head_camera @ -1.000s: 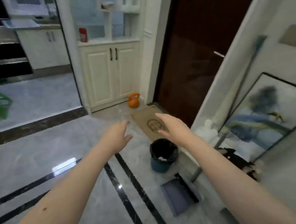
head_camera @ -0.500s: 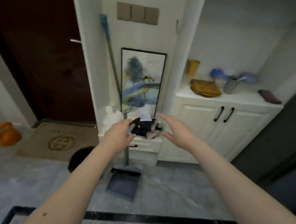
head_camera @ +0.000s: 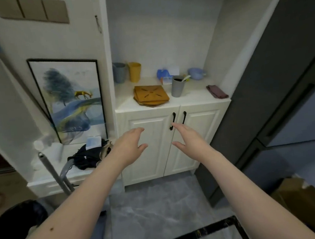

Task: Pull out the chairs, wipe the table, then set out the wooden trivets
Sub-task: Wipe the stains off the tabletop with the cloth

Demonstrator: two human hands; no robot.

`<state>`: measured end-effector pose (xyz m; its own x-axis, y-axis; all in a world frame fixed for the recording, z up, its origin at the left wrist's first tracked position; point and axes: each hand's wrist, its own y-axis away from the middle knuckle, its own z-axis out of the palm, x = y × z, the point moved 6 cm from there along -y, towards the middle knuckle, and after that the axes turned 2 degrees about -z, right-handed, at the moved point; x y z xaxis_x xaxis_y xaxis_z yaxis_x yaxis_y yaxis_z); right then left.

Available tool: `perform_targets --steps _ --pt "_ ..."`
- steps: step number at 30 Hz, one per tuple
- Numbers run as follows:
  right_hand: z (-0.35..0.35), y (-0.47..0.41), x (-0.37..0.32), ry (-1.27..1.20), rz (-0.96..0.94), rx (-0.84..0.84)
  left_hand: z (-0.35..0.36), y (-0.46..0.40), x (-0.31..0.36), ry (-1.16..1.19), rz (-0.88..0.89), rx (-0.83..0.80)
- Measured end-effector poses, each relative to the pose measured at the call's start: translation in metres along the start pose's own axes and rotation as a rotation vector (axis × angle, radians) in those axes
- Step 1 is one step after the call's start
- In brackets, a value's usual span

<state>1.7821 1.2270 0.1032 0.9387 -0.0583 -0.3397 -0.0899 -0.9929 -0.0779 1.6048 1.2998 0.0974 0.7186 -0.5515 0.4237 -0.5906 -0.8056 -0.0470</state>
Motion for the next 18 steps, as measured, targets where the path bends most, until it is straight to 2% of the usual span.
perform_targets --steps 9,18 --pt "-0.045 -0.037 0.114 -0.013 0.099 0.058 0.038 -0.118 0.076 -0.002 0.107 -0.018" --pt "-0.067 -0.114 0.211 -0.014 0.227 0.120 0.071 -0.259 0.114 0.033 0.250 -0.070"
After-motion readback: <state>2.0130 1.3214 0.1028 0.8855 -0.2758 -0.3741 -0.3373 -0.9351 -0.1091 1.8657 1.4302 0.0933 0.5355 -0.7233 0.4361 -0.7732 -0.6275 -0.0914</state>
